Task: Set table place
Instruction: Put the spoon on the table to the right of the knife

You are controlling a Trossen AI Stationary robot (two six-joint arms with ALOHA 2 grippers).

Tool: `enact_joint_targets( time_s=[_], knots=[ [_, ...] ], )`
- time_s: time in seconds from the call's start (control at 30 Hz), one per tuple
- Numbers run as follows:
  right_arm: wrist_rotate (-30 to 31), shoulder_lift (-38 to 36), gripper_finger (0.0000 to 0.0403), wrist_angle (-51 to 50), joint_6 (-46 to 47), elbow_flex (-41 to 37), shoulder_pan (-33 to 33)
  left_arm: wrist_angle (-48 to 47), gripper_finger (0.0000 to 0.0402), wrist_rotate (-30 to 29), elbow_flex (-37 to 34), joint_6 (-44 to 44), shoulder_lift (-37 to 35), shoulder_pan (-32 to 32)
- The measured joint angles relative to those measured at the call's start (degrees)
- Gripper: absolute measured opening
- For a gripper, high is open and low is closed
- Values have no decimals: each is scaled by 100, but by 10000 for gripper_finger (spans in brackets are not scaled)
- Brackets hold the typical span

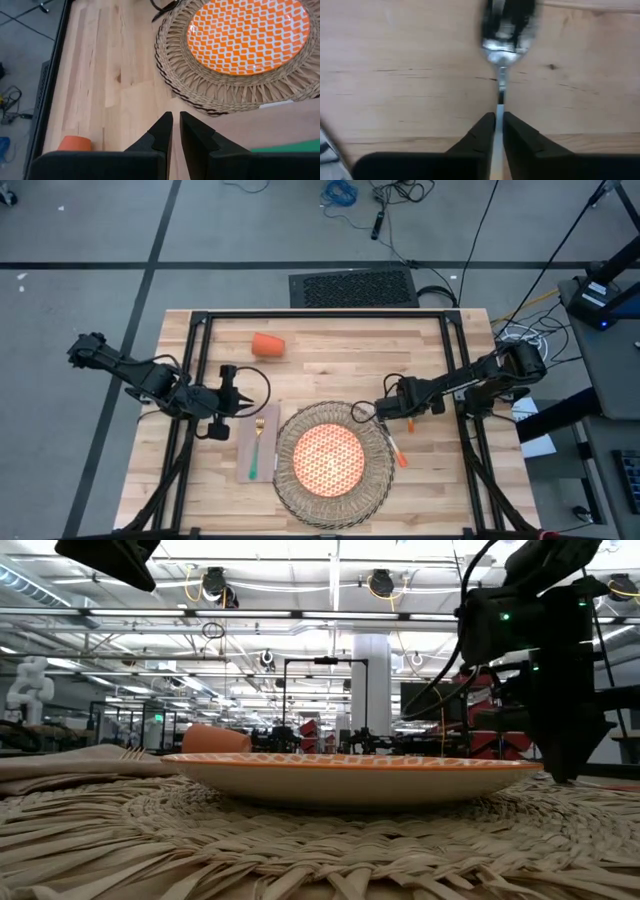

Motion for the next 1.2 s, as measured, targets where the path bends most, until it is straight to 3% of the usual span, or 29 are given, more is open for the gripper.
enact_joint_targets(
  time_s=[0.13, 0.43, 0.77, 1.2],
  knots=[
    [204, 18, 5, 24, 596, -21, 435, 0, 22, 0, 0, 75, 0, 0],
    [377, 35, 17, 51, 2565, -44, 1856, -13, 22, 2, 0, 77, 0, 0],
    [-146, 125, 7, -8, 2731, 243, 2241, -11, 22, 13, 0, 114, 0, 0],
    [-552, 1041, 6, -662, 2826, 1236, 2521, -33, 22, 46, 0, 114, 0, 0]
  ],
)
